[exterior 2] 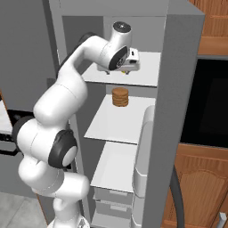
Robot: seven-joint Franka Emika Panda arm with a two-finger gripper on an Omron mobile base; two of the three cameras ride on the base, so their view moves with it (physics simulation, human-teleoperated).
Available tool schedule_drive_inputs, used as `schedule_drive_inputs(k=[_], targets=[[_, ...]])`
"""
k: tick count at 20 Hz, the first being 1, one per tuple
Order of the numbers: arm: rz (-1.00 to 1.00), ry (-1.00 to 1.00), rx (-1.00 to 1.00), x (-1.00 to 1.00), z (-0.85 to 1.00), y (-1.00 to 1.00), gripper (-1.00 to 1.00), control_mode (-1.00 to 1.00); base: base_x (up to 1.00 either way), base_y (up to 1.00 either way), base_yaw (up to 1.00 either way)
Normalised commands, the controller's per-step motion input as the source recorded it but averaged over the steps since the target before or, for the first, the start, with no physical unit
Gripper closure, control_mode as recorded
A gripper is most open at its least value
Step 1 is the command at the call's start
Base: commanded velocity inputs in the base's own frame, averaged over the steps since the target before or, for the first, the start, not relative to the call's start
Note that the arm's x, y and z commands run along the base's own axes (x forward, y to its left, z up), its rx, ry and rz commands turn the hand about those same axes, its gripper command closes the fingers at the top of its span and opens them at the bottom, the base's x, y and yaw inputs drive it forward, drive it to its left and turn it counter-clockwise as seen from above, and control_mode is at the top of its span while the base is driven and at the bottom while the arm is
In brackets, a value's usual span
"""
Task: Pick the cheese from the fridge and the cheese grater from the cabinet and place them next to the salad bowl.
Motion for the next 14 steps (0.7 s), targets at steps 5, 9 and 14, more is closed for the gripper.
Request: schedule_drive_inputs(k=[5,9,14], targets=[[0.00,-0.10,0.10,0.17,-0.04,-0.04,-1.00,-1.00,0.00,0.00,0.00],[0.00,-0.11,0.08,0.26,-0.01,0.00,-1.00,-1.00,0.00,0.00,0.00],[0.00,-0.08,0.05,0.33,-0.02,0.00,-1.00,-1.00,0.00,0.00,0.00]])
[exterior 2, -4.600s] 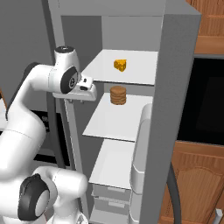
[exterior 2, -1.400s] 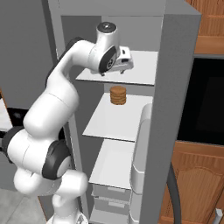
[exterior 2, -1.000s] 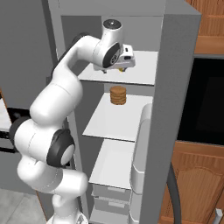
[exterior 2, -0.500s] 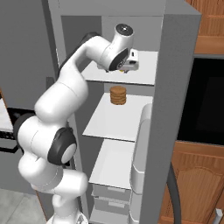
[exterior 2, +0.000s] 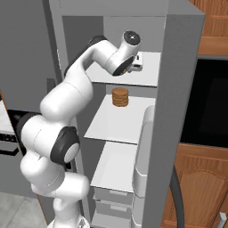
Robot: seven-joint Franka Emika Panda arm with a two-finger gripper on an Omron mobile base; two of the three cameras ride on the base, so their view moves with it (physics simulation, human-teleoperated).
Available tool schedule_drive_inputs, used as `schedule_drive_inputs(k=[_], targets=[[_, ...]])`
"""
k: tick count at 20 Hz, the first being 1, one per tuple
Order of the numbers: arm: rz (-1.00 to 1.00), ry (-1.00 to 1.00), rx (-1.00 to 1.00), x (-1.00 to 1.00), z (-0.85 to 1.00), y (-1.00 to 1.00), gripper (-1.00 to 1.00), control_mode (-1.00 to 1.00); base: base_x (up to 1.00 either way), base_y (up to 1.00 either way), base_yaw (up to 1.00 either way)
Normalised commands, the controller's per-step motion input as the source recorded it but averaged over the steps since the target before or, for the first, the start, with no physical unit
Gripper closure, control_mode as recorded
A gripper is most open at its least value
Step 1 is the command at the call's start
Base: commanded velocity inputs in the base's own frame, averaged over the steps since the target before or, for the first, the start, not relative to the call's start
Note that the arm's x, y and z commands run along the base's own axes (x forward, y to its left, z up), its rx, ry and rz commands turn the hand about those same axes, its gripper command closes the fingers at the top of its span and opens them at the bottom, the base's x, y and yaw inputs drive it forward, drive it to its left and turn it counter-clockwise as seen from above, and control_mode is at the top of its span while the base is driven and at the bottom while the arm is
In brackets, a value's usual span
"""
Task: Pick the cheese from the fridge and the cheese grater from the cabinet and place them next to the salad bowl.
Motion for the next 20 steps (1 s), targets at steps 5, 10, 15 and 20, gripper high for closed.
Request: schedule_drive_inputs(k=[5,10,15,20], targets=[[0.00,0.00,0.00,0.40,0.00,0.00,-1.00,-1.00,0.00,0.00,0.00],[0.00,0.00,0.00,0.40,0.00,0.00,-1.00,-1.00,0.00,0.00,0.00],[0.00,0.00,0.00,0.40,0.00,-0.07,-1.00,-1.00,0.00,0.00,0.00],[0.00,0.00,0.00,0.34,0.00,-0.10,-1.00,-1.00,0.00,0.00,0.00]])
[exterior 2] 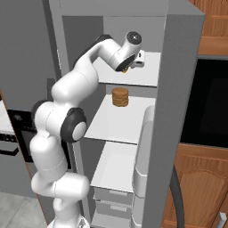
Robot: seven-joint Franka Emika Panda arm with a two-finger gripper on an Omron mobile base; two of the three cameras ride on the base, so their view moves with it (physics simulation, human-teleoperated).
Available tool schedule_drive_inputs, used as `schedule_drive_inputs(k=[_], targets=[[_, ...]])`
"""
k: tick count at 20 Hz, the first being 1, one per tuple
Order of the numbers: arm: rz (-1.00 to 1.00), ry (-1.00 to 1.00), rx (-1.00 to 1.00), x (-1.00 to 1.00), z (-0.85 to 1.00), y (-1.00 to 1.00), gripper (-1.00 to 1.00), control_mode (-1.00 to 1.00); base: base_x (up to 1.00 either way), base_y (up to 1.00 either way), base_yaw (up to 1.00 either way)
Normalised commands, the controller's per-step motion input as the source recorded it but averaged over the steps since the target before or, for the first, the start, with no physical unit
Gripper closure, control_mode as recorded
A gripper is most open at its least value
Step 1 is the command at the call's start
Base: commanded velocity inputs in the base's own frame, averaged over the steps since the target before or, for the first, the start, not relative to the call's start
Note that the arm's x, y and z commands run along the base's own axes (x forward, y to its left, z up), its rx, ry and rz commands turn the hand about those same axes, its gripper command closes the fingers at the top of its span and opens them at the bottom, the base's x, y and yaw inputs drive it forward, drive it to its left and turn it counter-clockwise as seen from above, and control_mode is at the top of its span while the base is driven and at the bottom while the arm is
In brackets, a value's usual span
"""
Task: Pick the cheese from the fridge and the cheese grater from the cabinet and place them next to the salad bowl.
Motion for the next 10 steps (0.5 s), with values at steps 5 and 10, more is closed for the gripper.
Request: schedule_drive_inputs(k=[5,10], targets=[[0.00,0.00,0.00,0.25,-0.06,-0.04,-1.00,-1.00,0.00,0.00,0.00],[0.00,0.00,0.00,0.08,-0.04,-0.03,-1.00,-1.00,0.00,0.00,0.00]])
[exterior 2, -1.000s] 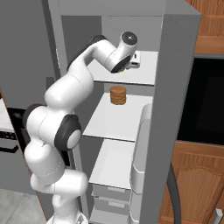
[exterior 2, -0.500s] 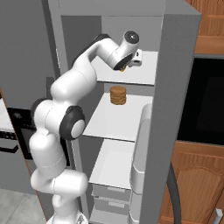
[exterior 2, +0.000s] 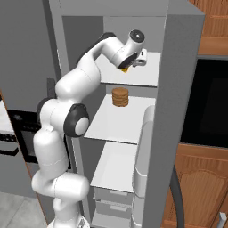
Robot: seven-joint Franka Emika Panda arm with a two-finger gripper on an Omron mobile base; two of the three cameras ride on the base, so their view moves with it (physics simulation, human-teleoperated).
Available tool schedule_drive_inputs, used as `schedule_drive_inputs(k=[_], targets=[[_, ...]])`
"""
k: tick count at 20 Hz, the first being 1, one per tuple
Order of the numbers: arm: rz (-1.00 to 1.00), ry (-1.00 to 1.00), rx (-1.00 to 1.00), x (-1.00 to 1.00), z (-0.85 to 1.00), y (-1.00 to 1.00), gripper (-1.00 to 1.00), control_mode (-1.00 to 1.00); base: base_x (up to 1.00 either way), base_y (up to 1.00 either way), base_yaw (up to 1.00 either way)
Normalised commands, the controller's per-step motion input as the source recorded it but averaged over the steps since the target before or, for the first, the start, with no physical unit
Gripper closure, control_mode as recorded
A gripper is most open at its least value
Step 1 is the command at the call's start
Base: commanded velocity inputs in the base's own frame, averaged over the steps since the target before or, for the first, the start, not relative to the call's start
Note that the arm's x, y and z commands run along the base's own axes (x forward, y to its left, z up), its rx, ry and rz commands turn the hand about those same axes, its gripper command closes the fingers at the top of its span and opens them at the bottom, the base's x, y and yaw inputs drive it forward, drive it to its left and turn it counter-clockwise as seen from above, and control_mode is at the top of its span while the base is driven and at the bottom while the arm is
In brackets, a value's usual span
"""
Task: Pick the cheese from the fridge and the cheese grater from the cabinet and place them next to the salad bowl.
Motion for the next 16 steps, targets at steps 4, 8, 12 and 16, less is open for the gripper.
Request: schedule_drive_inputs(k=[4,8,12,16], targets=[[0.00,0.00,0.00,-0.05,-0.14,0.00,-1.00,-1.00,0.00,0.00,0.00],[0.01,-0.05,0.00,-0.04,-0.21,0.04,-1.00,-1.00,0.00,0.00,0.00],[0.05,-0.09,0.00,0.00,-0.19,0.09,-1.00,-1.00,0.00,0.00,0.00],[0.09,-0.10,0.00,0.08,-0.13,0.20,-1.00,-1.00,0.00,0.00,0.00]])
